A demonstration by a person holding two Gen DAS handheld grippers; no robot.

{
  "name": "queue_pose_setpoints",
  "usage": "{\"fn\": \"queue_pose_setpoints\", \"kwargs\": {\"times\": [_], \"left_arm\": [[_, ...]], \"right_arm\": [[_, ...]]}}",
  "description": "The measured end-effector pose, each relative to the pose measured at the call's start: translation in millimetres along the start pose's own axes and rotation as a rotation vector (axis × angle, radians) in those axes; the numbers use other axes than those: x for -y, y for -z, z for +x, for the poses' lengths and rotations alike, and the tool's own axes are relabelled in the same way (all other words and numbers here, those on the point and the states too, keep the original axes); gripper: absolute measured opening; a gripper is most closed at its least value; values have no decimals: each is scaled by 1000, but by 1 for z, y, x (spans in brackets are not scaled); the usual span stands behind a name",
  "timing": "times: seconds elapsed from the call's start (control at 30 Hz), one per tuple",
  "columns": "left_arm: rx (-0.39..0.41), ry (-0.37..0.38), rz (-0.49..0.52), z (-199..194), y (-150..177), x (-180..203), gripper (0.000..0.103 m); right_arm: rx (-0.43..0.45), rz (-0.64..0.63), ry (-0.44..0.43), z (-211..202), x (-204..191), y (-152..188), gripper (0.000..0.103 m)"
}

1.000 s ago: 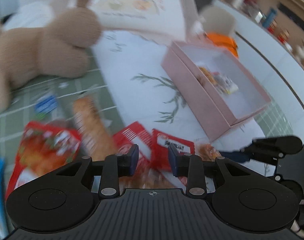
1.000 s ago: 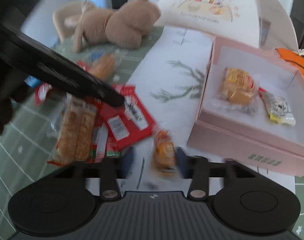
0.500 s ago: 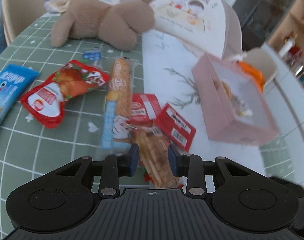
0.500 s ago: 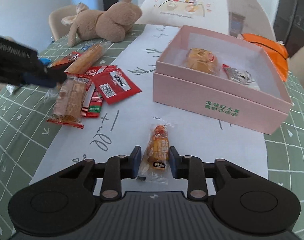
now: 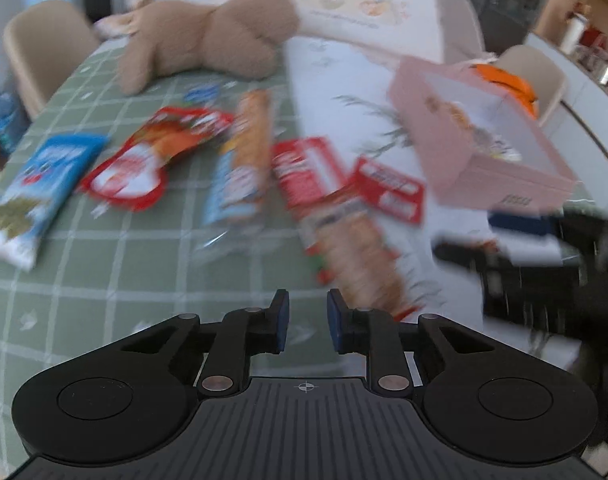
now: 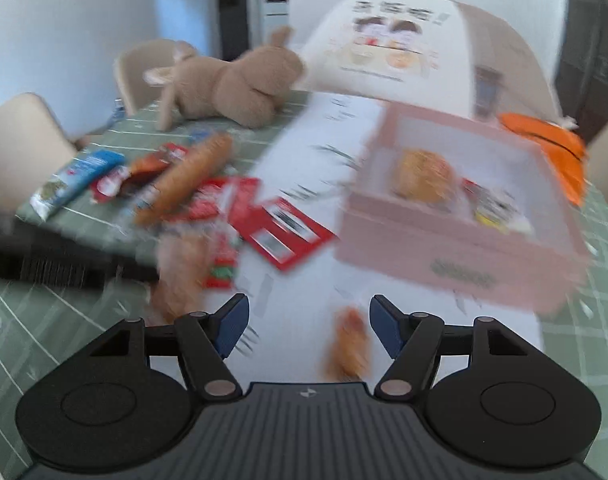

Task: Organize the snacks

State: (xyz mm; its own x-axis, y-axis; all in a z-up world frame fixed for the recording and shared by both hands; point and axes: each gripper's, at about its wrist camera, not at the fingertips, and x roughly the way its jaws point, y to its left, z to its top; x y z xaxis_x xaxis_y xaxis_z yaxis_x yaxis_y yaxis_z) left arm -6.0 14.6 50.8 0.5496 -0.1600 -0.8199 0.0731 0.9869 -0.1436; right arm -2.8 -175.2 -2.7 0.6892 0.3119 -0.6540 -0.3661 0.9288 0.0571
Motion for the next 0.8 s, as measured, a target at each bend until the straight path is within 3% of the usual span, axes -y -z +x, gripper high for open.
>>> {"fn": "queue_pose_setpoints", "kwargs": {"times": [0.07, 0.13, 0.23, 0.3, 0.37, 0.5, 0.63, 0.73, 0.8], "left_arm": [[2, -9, -48, -5, 6, -13, 25], [13, 0, -93, -11, 9, -24, 25], [29, 21, -120, -20, 12, -33, 25], [37, 42, -133, -24, 13, -35, 25], [43, 62, -144, -26, 14, -38, 25], [54, 96, -164, -26, 13, -36, 25], [51, 138, -119, -16, 4, -12, 25], [65, 116, -93, -11, -4, 9, 26], [73, 86, -73, -7, -10, 22, 26]], "right_arm": [[25, -29, -15, 12, -13, -16, 63], [42, -53, 15, 29, -25, -34, 46], [15, -39, 46, 66, -34, -61, 30], [-12, -32, 57, 88, -34, -71, 26], [-69, 18, 11, 105, -27, -74, 24], [-83, 67, -45, 84, -17, -54, 23], [-98, 73, -71, 45, -8, -15, 24], [-106, 64, -33, 23, 2, 4, 24], [-66, 92, -9, 0, 13, 15, 24]]}}
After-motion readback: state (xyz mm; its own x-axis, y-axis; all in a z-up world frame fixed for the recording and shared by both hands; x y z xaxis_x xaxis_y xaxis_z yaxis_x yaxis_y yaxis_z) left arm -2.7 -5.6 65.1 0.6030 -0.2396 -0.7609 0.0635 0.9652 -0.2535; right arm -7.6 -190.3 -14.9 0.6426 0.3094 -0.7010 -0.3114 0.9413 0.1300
